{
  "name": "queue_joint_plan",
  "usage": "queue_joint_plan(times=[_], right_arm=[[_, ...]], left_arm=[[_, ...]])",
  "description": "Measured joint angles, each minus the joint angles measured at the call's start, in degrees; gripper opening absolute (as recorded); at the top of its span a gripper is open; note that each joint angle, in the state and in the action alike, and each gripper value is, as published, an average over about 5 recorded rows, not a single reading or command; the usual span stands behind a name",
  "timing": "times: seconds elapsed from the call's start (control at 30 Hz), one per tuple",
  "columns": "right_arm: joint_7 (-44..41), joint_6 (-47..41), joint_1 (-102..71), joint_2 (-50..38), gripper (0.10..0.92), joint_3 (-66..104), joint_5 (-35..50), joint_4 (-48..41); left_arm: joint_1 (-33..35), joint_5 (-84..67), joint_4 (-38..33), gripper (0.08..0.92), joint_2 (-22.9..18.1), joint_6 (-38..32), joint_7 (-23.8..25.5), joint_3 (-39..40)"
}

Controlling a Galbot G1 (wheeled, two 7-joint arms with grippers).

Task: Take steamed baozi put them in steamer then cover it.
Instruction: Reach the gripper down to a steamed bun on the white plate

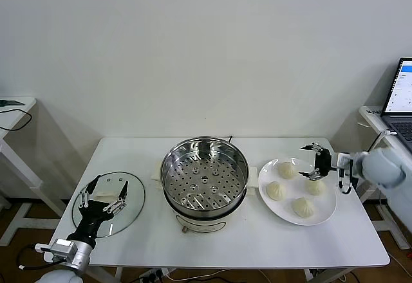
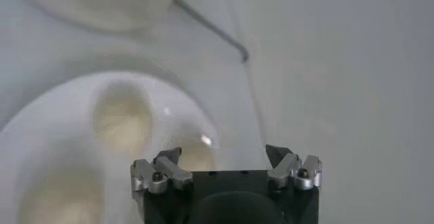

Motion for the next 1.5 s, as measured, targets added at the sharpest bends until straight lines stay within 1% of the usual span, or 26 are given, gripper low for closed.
queue_joint_plan(times=[0.23,0.5,0.8,1.0,1.5], right_arm=[[-7.77,0.76,11.44,3.97,0.823,-11.11,-2.59,-8.04],[-11.12,1.85,15.74,10.65,0.823,-16.16,-5.99,-16.61],[-10.68,3.41,15.67,18.19,0.823,-16.72,-10.93,-25.63],[-9.12,4.26,15.06,21.79,0.823,-15.85,-14.06,-30.07],[-6.05,5.13,14.26,26.51,0.823,-13.85,-18.49,-35.07]], left_arm=[[0.37,0.02,-0.58,0.823,-0.26,0.10,0.00,-0.32],[0.43,0.02,-0.52,0.823,-0.51,0.00,0.00,-0.70],[0.42,0.48,-0.33,0.823,-1.02,-0.24,0.00,-0.51],[0.47,0.95,-0.06,0.823,-1.25,-0.52,-0.01,-0.13],[0.45,1.85,0.55,0.823,-1.52,-1.14,0.01,0.61]])
